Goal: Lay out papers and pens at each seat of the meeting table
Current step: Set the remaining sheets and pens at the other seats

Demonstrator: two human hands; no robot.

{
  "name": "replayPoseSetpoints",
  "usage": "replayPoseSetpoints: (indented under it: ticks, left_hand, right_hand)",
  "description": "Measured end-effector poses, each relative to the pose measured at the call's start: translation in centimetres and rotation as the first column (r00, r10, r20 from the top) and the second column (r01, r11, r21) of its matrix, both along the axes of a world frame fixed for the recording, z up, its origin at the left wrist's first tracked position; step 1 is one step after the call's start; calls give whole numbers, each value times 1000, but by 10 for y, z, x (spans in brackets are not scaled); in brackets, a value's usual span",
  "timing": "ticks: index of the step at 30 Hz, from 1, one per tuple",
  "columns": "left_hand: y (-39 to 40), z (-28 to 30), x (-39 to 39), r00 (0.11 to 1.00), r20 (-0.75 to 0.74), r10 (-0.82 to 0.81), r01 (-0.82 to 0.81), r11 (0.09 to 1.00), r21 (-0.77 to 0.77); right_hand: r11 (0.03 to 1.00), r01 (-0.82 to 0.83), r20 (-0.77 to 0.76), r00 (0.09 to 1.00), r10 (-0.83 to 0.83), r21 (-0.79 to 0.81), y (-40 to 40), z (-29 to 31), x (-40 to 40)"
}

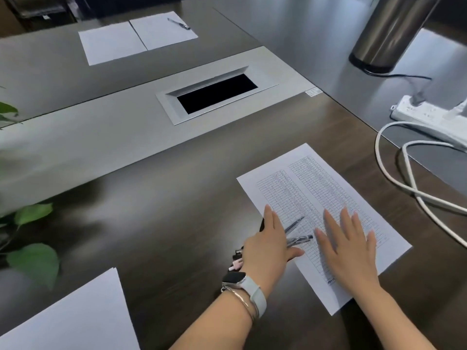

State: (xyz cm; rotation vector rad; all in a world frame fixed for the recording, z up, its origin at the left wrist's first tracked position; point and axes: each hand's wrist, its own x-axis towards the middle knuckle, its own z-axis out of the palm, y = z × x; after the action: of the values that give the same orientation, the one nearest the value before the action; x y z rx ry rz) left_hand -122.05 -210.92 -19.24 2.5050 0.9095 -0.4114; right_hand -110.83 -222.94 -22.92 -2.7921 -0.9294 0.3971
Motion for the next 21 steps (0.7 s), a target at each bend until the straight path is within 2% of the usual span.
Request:
replayPoseSetpoints:
  ticks: [8,15,18,21]
  left_hand:
    - [-3,0,3,1000,12,-3,4,1000,-19]
    - [-6,4,-5,999,30,32,-29,995,-100]
    - [-4,14,-13,997,62,42,-35,993,-112]
    - [-3,26,-39,982,159,104,-84,988,-127]
  right_hand:
    - [999,8,25,1000,-9,35,-2,-6,6]
    - [999,0,32,999,-1,34,-4,-4,0]
    - [990,-16,68,998,7,142,-2,8,-13]
    - [950,36,3,999,-39,310,5,20,-48]
